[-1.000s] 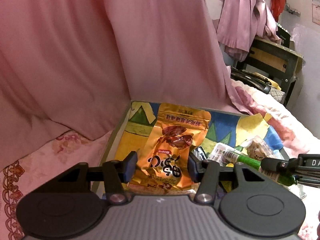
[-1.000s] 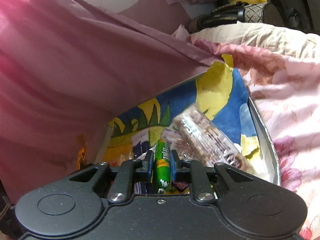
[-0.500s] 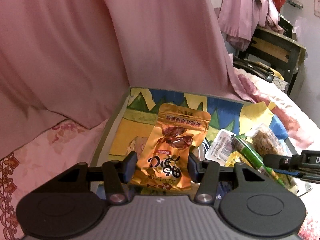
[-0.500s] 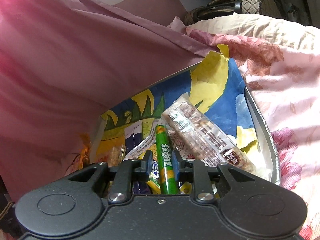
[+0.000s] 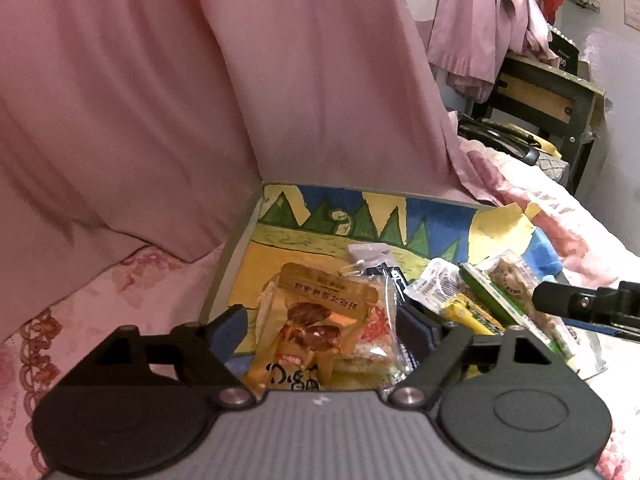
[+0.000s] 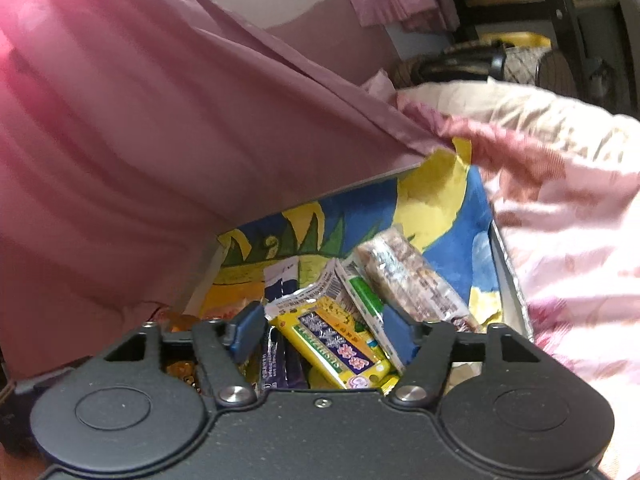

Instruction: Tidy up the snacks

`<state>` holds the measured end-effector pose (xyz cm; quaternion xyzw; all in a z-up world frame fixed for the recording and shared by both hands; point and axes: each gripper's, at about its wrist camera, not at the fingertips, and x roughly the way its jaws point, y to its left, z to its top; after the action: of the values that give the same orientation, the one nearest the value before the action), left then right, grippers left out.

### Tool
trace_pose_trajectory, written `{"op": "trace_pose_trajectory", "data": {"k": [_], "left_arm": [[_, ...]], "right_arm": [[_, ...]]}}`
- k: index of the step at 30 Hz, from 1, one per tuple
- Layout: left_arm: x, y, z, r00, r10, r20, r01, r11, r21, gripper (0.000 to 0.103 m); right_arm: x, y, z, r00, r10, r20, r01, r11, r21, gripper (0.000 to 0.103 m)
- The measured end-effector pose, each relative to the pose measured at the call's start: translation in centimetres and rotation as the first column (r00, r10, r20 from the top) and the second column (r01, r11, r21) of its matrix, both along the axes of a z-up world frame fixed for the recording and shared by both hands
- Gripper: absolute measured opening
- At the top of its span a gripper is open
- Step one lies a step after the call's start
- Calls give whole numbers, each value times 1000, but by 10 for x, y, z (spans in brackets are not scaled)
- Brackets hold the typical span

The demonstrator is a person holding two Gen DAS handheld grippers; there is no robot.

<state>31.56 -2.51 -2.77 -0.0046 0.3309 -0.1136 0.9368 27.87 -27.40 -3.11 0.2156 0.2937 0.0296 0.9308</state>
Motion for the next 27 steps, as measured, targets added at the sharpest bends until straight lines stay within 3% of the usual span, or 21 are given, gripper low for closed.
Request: {"op": "trace_pose_trajectory", "data": {"k": [7,12,19,27], "left_arm": [[-29,8,27,998,37,60,-37,999,6,100],[-58,14,50,990,65,125,-65,998,-2,102],[-104,22,67,980,101,174,-107,994,23,103],[-160,29,69,974,120,193,-136,988,68,103]], "right_arm": [[-33,12,24,994,37,101,-25,993,-114,88],[-61,20,40,983,64,175,-31,982,-184,96],[-104,30,56,967,95,238,-38,972,-232,102],[-152,37,62,962,110,251,-53,974,-222,102]]}}
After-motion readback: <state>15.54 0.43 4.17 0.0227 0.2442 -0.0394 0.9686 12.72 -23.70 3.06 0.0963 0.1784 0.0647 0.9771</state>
